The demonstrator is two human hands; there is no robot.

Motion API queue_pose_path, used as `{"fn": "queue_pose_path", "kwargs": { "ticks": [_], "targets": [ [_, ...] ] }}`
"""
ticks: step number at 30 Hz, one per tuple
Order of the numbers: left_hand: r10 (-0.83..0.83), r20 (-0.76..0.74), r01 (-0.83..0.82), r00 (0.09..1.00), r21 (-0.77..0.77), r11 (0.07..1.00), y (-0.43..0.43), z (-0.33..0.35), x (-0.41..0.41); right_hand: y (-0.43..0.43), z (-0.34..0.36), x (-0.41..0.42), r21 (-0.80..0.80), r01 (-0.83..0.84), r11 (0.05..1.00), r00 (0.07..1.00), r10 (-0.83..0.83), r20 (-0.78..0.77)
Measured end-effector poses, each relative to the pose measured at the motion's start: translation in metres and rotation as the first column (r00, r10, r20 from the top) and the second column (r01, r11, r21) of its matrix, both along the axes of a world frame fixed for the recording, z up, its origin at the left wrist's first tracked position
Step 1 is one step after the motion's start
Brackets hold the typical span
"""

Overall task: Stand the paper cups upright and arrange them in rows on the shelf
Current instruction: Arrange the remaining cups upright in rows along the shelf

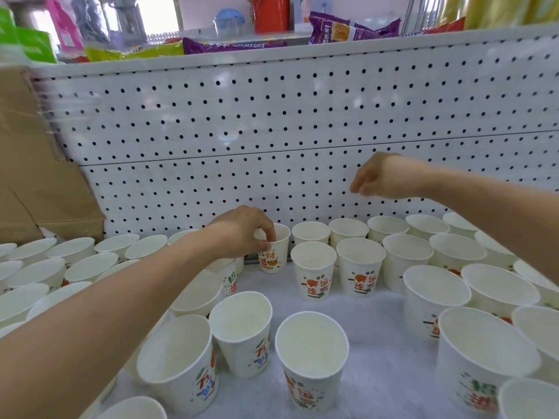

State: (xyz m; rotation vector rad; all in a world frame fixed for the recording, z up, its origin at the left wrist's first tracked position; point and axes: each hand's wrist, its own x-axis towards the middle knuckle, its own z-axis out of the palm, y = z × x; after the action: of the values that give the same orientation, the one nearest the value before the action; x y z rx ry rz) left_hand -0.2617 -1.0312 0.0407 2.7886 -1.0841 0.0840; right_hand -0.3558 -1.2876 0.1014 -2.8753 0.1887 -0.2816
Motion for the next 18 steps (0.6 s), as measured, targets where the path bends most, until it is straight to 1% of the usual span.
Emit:
{"fn": "queue_pose_path", "kwargs": {
  "ticks": [5,10,13,15,18],
  "targets": [
    [-0.003,0.013,0.002,1.000,0.012,1.000,-0.003,-0.002,-0.001,-0.025,-0.016,-0.012,-0.065,0.066,0.996,0.986,-0.075,-0.147],
    [-0.013,0.032,0.012,0.999,0.031,0.999,-0.003,0.001,-0.004,-0.028,-0.031,-0.017,-0.072,0.082,0.994,0.973,-0.095,-0.209],
    [-0.027,0.035,0.026,0.999,0.007,1.000,0.000,0.003,-0.007,-0.027,-0.033,-0.019,-0.062,0.082,0.995,0.976,-0.093,-0.195],
    [-0.033,0.047,0.034,0.998,-0.025,0.999,0.005,0.005,-0.012,-0.028,-0.032,-0.018,-0.048,0.092,0.995,0.984,-0.099,-0.151],
    [-0.059,0.093,0.063,0.994,-0.045,0.997,0.011,0.010,-0.020,-0.030,-0.033,-0.017,-0.059,0.142,0.988,0.981,-0.148,-0.123]
  ]
}}
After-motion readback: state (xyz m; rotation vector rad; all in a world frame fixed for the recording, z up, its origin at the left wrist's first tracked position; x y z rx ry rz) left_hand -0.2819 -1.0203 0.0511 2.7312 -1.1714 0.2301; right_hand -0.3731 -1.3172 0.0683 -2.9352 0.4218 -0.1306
